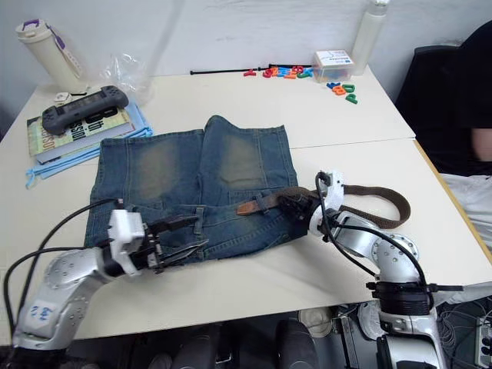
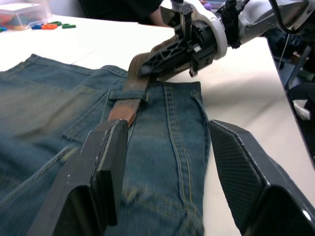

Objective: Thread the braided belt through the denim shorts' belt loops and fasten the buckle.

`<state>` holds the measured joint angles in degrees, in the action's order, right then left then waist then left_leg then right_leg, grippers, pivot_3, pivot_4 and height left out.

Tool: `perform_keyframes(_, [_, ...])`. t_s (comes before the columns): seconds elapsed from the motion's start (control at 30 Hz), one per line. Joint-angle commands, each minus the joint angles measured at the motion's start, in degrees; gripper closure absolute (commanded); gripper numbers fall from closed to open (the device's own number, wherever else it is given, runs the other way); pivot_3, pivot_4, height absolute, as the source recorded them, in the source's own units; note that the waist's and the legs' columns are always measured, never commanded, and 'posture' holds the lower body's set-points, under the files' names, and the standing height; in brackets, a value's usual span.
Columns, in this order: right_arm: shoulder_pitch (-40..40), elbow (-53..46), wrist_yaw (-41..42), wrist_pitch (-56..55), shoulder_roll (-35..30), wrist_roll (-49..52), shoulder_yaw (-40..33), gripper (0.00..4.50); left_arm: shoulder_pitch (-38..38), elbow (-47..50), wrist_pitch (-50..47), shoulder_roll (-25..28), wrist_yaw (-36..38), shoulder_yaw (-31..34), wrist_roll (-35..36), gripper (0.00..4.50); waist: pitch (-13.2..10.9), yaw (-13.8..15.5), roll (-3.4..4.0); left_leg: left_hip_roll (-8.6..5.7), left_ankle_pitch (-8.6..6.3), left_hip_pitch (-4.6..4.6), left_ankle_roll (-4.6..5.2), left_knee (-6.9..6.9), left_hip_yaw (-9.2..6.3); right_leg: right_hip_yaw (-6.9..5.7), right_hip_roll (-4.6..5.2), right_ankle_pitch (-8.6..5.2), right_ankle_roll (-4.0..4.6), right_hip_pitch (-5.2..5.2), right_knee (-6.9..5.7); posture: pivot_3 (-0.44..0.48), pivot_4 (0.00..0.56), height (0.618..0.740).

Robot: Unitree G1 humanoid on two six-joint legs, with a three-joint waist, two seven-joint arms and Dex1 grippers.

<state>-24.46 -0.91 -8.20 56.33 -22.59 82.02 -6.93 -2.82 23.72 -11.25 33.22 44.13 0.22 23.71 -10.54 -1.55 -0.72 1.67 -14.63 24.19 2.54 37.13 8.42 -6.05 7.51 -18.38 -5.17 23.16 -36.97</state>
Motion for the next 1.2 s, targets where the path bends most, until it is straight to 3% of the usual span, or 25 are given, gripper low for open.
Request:
perform_keyframes(0.03, [-1.2,0.9,-0.9,1.3,2.6,2.2,-1.5,4.50,-3.4,0.6,1.9,-1.8,-3.1,-4.3,-6.6,1.58,0.0,0.0,0.00,0.00,0.00,0.00,0.00,0.01,0.00,0.00,0.00,0.00,-0.01,0.00,0.00,0.000,0.150,0.717])
perform_keyframes(0.27, [0.3,5.8,-8.4,1.9,8.7,13.9,-7.6,4.50,-10.2,-1.9,7.5,-4.5,-10.3,-9.8,-21.8,1.58,0.0,-0.1,0.00,0.02,0.03,-0.01,-0.03,-0.02,0.01,0.01,-0.06,0.00,-0.01,0.01,-0.05,0.000,0.150,0.717])
perform_keyframes(0.37, [1.8,6.4,-11.1,2.4,9.4,18.4,-8.1,4.50,-11.6,-3.1,10.7,-3.8,-10.5,-10.1,-25.0,1.58,0.0,-0.1,0.00,0.02,0.02,0.00,-0.01,-0.03,0.01,0.00,-0.04,0.00,-0.01,0.02,-0.01,0.000,0.150,0.717])
perform_keyframes(0.57, [5.4,5.5,-14.9,0.5,11.4,25.0,-7.7,4.50,-13.4,-10.0,25.6,1.4,-14.1,-12.8,-39.6,1.58,0.0,-0.2,0.00,0.04,-0.01,-0.02,0.03,-0.07,0.02,0.03,-0.05,0.00,-0.01,0.02,-0.01,0.000,0.150,0.717])
perform_keyframes(1.2, [7.5,-2.2,-18.3,-5.6,13.2,28.3,-6.0,4.50,-20.7,-29.6,30.2,-3.8,-27.0,-18.1,-56.3,1.58,0.0,-0.1,0.00,0.06,-0.10,0.02,0.20,-0.07,0.01,0.04,-0.02,0.00,-0.01,0.13,-0.12,0.000,0.150,0.717])
